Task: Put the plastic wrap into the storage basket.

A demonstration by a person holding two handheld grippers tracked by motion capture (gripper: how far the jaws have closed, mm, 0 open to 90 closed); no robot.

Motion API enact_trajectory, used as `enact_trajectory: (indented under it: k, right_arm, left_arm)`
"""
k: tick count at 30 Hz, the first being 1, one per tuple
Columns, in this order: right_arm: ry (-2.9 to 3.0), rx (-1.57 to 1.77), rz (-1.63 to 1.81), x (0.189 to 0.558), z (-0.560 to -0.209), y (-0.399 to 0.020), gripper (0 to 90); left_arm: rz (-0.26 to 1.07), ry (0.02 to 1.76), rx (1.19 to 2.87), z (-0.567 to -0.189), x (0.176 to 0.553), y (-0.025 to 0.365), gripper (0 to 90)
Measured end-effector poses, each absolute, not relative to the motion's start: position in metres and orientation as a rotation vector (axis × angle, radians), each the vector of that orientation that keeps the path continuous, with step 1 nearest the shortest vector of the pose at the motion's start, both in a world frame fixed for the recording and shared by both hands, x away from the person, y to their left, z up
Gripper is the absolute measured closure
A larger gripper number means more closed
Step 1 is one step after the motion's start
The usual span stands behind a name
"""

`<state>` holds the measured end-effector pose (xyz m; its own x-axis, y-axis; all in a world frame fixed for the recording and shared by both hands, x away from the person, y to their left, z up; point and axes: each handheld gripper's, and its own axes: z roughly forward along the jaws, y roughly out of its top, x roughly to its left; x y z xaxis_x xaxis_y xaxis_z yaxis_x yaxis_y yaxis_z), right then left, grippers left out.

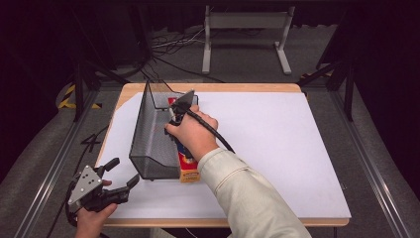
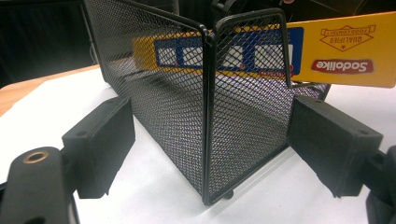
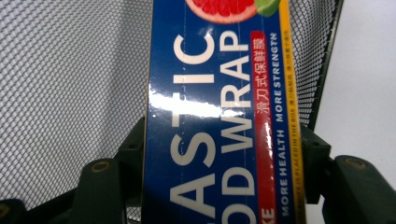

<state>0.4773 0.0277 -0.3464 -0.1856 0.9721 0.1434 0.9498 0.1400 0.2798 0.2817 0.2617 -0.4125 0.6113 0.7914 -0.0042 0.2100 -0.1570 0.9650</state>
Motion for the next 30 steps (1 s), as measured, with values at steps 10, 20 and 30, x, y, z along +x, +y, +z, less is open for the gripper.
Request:
enact_trajectory:
  k: [10, 20, 30]
  right_arm:
    - [2.343, 1.926, 0.512, 0.481, -0.344, 0.024, 34.8]
    - [2.37, 1.91, 0.521, 0.481, -0.339, 0.018, 31.1]
    - [2.344, 1.784, 0.71, 0.475, -0.316, 0.003, 30.7]
  left_arm:
    - [0.628, 0.83, 1.695, -0.412, 0.282, 0.261, 16.4]
    - [0.632, 0.827, 1.696, -0.413, 0.283, 0.261, 16.4]
    - [0.629, 0.832, 1.697, -0.413, 0.283, 0.26, 16.4]
